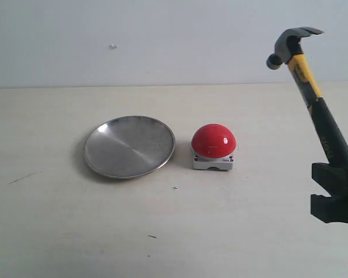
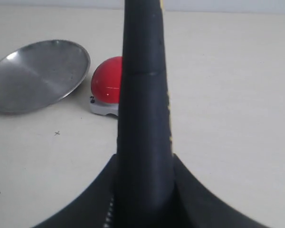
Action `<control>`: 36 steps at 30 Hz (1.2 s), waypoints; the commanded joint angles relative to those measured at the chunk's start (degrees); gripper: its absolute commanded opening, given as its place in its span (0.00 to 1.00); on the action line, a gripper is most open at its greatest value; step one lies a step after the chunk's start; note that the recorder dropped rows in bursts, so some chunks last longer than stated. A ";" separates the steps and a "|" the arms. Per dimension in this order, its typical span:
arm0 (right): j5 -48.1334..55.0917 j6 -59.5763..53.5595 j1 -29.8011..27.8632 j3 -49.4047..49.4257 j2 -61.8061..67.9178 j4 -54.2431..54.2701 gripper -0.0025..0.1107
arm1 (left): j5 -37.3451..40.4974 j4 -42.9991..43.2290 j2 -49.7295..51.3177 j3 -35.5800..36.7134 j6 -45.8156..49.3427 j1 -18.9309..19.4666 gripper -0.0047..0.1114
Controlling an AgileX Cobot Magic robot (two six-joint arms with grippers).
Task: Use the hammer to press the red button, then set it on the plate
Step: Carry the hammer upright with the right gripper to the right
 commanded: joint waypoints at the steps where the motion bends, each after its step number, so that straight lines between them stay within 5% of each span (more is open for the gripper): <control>1: -0.45 1.55 0.05 0.91 -6.01 -2.10 0.02 | -6.49 -0.63 -9.63 2.87 -4.40 0.07 0.05; 9: -2.28 3.75 0.05 2.10 -7.81 -2.15 0.02 | -20.11 -0.63 -25.20 10.02 -10.15 0.07 0.05; 31: -23.28 -9.90 -0.06 -12.79 20.66 -0.47 0.02 | -20.23 -0.63 -25.57 10.02 -9.84 0.07 0.05; 36: -20.94 -10.17 -0.06 -13.32 22.19 -0.47 0.02 | -20.23 -0.63 -25.57 10.02 -9.84 0.07 0.05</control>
